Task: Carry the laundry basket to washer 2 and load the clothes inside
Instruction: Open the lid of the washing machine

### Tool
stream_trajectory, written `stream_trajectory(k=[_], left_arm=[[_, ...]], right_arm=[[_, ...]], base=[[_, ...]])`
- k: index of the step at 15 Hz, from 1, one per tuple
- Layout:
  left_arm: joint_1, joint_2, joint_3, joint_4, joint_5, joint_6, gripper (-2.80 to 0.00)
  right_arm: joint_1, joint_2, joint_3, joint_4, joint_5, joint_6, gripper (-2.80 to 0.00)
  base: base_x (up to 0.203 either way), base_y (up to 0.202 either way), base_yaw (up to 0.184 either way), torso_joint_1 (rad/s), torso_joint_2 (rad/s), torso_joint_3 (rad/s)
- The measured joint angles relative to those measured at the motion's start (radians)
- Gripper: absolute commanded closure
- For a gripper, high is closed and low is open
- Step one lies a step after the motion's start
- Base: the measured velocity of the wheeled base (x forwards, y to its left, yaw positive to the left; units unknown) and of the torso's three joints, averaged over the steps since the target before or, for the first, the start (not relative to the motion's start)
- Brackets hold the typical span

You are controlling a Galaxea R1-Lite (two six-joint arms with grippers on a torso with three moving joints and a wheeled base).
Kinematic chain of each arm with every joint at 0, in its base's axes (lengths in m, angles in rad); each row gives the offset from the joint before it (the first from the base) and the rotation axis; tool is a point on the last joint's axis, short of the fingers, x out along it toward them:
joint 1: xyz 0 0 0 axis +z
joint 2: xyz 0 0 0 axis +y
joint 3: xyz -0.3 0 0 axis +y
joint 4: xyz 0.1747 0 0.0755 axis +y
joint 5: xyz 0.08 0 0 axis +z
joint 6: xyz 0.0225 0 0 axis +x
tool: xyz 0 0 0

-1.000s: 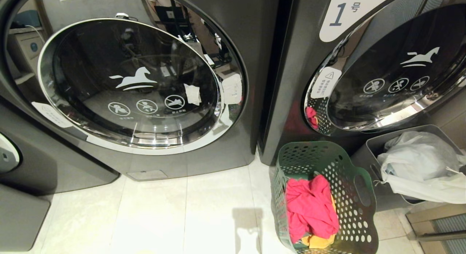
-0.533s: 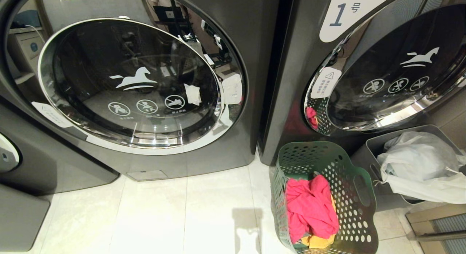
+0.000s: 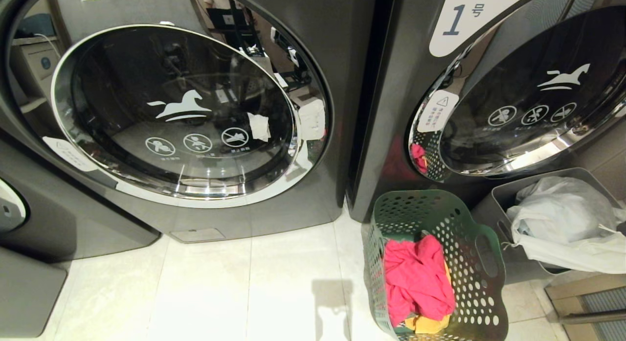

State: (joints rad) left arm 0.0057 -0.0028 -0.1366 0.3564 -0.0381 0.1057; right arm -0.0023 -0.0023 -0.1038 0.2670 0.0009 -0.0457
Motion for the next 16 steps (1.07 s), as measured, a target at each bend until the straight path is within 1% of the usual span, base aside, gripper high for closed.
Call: stream_trajectory(k=[2, 4, 6, 8, 16], left_arm=[[0.0, 0.0, 0.0, 0.0, 0.003, 0.001, 0.0], [0.0, 0.0, 0.0, 0.0, 0.024, 0.0, 0.0], [0.0, 0.0, 0.0, 0.001, 0.026, 0.0, 0.0], [0.0, 0.0, -0.001, 0.002, 0.027, 0.0, 0.0], [0.0, 0.0, -0.001, 0.002, 0.029, 0.0, 0.0]], right_arm=[[0.0, 0.0, 0.0, 0.0, 0.0, -0.006, 0.0], [0.001, 0.0, 0.0, 0.001, 0.0, -0.014, 0.0], [0.001, 0.0, 0.0, 0.001, 0.001, -0.05, 0.0], [0.0, 0.0, 0.002, 0.0, 0.003, -0.074, 0.0], [0.0, 0.0, 0.003, 0.001, 0.003, -0.086, 0.0]], base=[[0.0, 0.0, 0.0, 0.0, 0.0, 0.0], [0.0, 0.0, 0.0, 0.0, 0.0, 0.0], [0.0, 0.0, 0.0, 0.006, 0.0, 0.074], [0.0, 0.0, 0.0, 0.002, 0.0, 0.17], [0.0, 0.0, 0.0, 0.003, 0.0, 0.197]])
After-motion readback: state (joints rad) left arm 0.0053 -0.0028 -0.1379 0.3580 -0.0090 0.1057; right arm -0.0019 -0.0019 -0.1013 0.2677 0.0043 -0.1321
